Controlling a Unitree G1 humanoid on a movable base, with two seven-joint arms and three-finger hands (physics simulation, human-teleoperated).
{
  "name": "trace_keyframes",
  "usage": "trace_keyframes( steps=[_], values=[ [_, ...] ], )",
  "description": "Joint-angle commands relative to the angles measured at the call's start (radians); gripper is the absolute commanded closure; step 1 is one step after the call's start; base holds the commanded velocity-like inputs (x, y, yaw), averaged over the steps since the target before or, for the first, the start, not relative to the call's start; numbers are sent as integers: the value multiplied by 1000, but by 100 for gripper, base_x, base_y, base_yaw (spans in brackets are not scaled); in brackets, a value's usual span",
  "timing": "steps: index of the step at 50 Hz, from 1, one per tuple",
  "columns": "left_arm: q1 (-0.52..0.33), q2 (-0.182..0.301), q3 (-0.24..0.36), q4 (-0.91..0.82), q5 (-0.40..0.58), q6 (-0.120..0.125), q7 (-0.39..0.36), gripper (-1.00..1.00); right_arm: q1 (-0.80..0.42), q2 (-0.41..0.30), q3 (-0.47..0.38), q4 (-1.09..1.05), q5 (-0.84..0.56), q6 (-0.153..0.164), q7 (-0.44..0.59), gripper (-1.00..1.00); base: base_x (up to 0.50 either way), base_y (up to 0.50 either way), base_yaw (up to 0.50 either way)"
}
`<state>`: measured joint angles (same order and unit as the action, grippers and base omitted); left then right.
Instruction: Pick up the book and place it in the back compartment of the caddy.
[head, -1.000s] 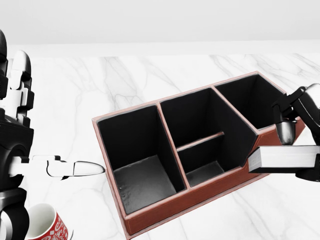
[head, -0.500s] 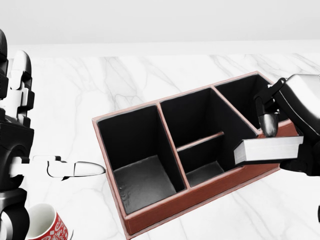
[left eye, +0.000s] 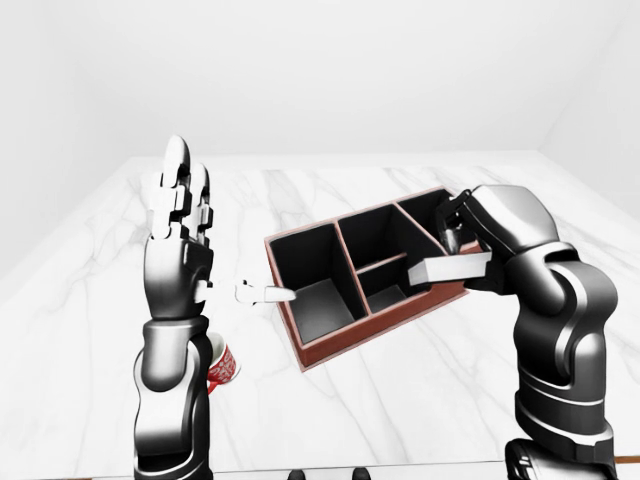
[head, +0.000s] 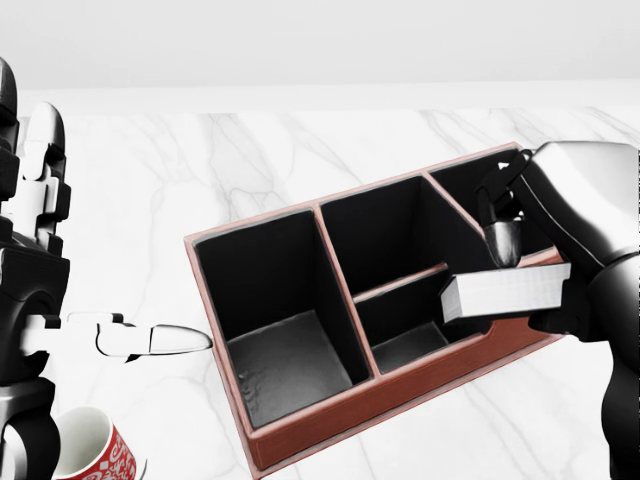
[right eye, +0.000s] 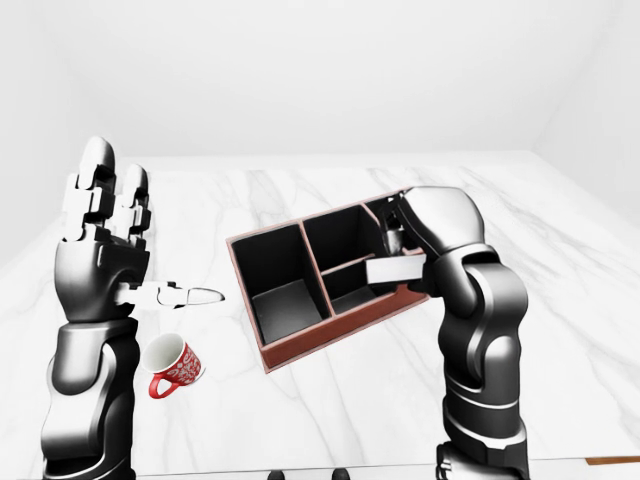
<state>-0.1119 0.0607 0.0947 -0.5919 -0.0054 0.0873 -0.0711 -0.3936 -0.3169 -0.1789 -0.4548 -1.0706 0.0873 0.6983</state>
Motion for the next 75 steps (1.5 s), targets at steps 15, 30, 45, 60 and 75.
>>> trace_keyframes(
  steps=[15,30,45,60,75],
  values=[
    [-2,1,1,-2,2,0,1,-100,-36,30,25,9,-23,0,0,100,0,0,0],
    [-5,1,1,-3,3,0,2,-100,-49,49,50,19,-27,0,0,100,0,0,0],
    [-5,1,2,-9,2,0,2,-100,-64,73,73,19,-46,0,0,100,0,0,0],
    [-6,2,4,-13,0,0,2,-100,-77,90,88,30,-54,0,0,100,0,0,0],
    [-7,2,3,-8,-1,0,3,-100,-80,101,97,51,-49,0,0,100,0,0,0]
  ],
)
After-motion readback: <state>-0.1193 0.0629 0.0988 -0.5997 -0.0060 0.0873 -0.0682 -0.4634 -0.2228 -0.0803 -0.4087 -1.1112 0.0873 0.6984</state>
